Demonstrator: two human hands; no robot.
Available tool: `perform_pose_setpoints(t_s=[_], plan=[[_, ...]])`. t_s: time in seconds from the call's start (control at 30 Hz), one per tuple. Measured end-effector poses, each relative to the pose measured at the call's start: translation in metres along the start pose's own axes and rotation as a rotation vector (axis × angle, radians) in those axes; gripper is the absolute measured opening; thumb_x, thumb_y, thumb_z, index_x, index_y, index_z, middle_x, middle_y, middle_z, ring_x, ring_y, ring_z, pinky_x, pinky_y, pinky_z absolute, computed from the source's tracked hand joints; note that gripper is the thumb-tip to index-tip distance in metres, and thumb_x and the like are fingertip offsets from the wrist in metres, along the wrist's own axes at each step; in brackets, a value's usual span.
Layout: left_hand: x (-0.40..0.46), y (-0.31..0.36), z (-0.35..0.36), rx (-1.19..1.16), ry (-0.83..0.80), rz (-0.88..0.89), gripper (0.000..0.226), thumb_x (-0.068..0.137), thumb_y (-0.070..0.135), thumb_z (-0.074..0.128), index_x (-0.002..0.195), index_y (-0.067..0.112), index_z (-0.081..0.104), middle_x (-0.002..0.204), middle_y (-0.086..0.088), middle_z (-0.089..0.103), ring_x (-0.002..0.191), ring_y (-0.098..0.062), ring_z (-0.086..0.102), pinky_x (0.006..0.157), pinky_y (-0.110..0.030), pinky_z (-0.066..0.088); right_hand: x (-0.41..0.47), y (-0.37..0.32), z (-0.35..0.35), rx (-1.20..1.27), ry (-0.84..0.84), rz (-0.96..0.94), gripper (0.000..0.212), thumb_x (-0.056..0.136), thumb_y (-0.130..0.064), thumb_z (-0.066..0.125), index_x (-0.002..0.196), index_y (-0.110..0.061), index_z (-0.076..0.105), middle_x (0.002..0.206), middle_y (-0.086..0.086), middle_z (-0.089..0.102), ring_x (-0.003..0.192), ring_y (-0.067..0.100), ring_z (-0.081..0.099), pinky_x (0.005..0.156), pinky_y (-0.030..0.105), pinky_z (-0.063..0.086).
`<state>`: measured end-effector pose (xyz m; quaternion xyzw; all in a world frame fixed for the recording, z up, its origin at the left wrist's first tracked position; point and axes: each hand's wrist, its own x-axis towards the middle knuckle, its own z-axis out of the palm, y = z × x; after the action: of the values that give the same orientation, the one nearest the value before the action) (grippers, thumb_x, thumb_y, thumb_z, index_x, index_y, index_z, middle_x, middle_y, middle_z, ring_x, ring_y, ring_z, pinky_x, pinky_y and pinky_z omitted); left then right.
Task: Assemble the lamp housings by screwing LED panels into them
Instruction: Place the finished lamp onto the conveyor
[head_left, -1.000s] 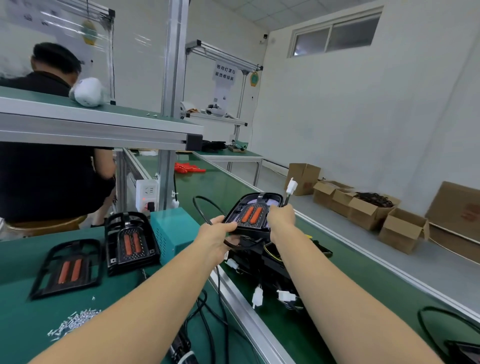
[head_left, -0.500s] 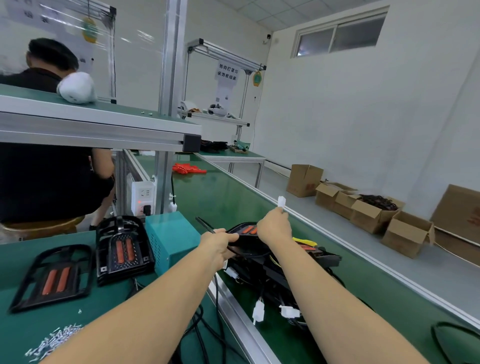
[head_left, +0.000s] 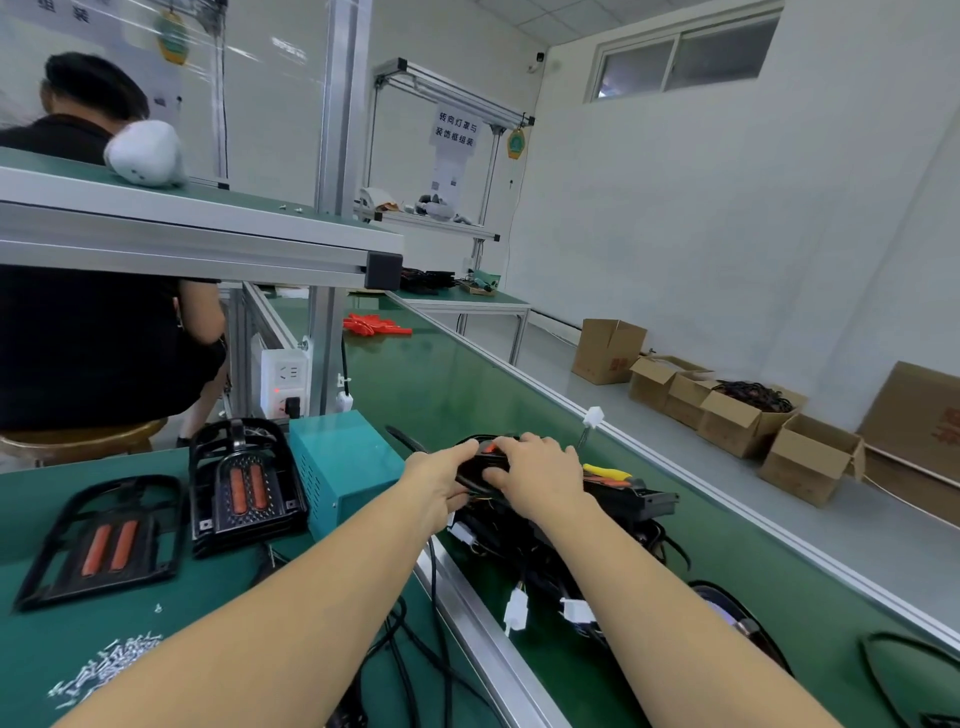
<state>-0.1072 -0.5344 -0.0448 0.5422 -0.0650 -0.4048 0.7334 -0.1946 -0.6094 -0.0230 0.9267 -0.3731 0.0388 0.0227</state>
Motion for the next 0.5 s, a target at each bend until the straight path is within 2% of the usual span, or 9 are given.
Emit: perform_pose_setpoints(t_s=[0.1, 0.17, 0.23, 0.3, 0.37, 0.43, 0.5], plan=[[-0.005, -0.003, 0.002, 0.023, 0.006, 0.0, 0.023, 0.087, 0.016, 0.068, 0.091, 0.01, 0.046, 0.074, -0.005, 0.053, 0.064, -0.019, 0.058, 0.059, -0.028, 0.045, 0.002, -0.003, 0.001, -0.026, 0.028, 0.066, 0.044, 0.101, -0.047, 0.042, 0.138, -0.025, 0.046, 0.136, 0.01, 0.053, 0.127, 0.031, 0.046, 0.105, 0.044, 0.034], [-0.007, -0.007, 0.004, 0.118, 0.04, 0.034, 0.031, 0.088, 0.019, 0.066, 0.082, 0.013, 0.036, 0.074, -0.003, 0.044, 0.064, -0.018, 0.05, 0.058, -0.028, 0.042, 0.005, -0.006, 0.003, -0.063, 0.042, 0.111, 0.042, 0.101, -0.047, 0.042, 0.135, -0.022, 0.049, 0.133, 0.011, 0.055, 0.125, 0.032, 0.049, 0.104, 0.044, 0.036], [-0.01, -0.01, 0.006, 0.32, 0.104, 0.121, 0.034, 0.091, 0.022, 0.061, 0.106, 0.002, 0.038, 0.097, -0.014, 0.053, 0.084, -0.029, 0.059, 0.074, -0.035, 0.051, 0.009, -0.009, 0.004, -0.085, 0.058, 0.133, 0.041, 0.1, -0.047, 0.044, 0.13, -0.021, 0.052, 0.13, 0.011, 0.057, 0.122, 0.032, 0.05, 0.102, 0.044, 0.038], [-0.01, -0.009, 0.006, 0.589, 0.166, 0.181, 0.05, 0.095, 0.024, 0.053, 0.127, -0.006, 0.028, 0.125, -0.027, 0.052, 0.111, -0.041, 0.057, 0.093, -0.048, 0.049, 0.012, -0.012, 0.004, -0.092, 0.081, 0.138, 0.04, 0.098, -0.047, 0.048, 0.126, -0.019, 0.055, 0.127, 0.011, 0.059, 0.12, 0.032, 0.052, 0.099, 0.042, 0.038], [-0.01, -0.006, 0.001, 0.988, 0.236, 0.236, 0.045, 0.098, 0.028, 0.045, 0.129, -0.005, 0.035, 0.127, -0.023, 0.055, 0.115, -0.038, 0.055, 0.091, -0.041, 0.047, 0.013, -0.014, 0.005, -0.083, 0.106, 0.122, 0.038, 0.098, -0.046, 0.05, 0.124, -0.018, 0.056, 0.125, 0.011, 0.059, 0.118, 0.032, 0.053, 0.096, 0.041, 0.038], [-0.01, -0.004, -0.007, 1.311, 0.268, 0.329, 0.028, 0.099, 0.03, 0.043, 0.107, 0.005, 0.051, 0.118, -0.014, 0.06, 0.108, -0.033, 0.057, 0.078, -0.034, 0.043, 0.011, -0.015, 0.01, -0.07, 0.132, 0.082, 0.036, 0.099, -0.043, 0.049, 0.123, -0.018, 0.056, 0.124, 0.01, 0.059, 0.116, 0.031, 0.055, 0.093, 0.04, 0.038], [-0.011, -0.005, -0.016, 1.498, 0.271, 0.417, 0.023, 0.097, 0.034, 0.045, 0.087, 0.014, 0.048, 0.109, -0.009, 0.064, 0.099, -0.03, 0.058, 0.07, -0.031, 0.04, 0.009, -0.015, 0.015, -0.069, 0.152, 0.055, 0.035, 0.1, -0.041, 0.046, 0.124, -0.017, 0.055, 0.125, 0.011, 0.058, 0.116, 0.032, 0.055, 0.094, 0.041, 0.039]])
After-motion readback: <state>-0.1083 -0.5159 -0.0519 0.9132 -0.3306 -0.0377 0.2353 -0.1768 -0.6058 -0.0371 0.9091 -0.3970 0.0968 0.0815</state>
